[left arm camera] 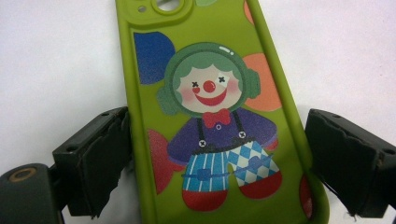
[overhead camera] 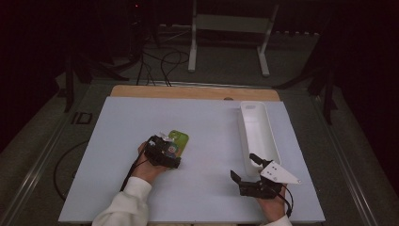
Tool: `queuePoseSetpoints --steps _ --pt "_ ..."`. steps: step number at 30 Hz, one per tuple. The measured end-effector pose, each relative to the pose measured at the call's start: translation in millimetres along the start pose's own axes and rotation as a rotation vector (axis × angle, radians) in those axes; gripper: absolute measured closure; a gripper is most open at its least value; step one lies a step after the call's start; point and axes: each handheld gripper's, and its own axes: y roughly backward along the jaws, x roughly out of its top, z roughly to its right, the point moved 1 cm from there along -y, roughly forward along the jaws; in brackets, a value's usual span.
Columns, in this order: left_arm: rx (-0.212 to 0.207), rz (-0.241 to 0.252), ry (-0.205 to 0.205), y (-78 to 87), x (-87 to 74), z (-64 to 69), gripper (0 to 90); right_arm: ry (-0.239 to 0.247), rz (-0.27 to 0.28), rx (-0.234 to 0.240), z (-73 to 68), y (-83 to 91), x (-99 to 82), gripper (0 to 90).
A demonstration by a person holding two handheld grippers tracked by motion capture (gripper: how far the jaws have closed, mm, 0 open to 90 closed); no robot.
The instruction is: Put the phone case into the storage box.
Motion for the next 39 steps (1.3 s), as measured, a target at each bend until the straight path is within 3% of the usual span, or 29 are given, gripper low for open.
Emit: queuePoseSetpoints --steps 9,10,14,23,39 --pt "-0.006 -0.044 -0.022 1.4 2.6 0.4 11.8 -0.002 -0.003 0.002 -0.5 -0.5 -0.2 8.0" --pt "-0.009 -0.059 -0.039 2.4 3.5 0.5 13.5 -0.001 -0.003 0.003 -0.6 -0.6 -0.1 8.0" --pt "-0.017 -0.055 -0.057 4.0 3.1 0.3 15.4 0.0 -0.001 0.003 0.1 -0.6 -0.3 8.0" --pt "0.002 -0.018 -0.069 8.0 3.5 0.4 16.2 -0.006 0.001 0.003 0.6 -0.6 0.0 8.0" --pt "0.047 0.113 -0.062 36.6 6.6 -1.8 16.2 -0.012 0.002 0.004 0.1 -1.8 -0.7 8.0"
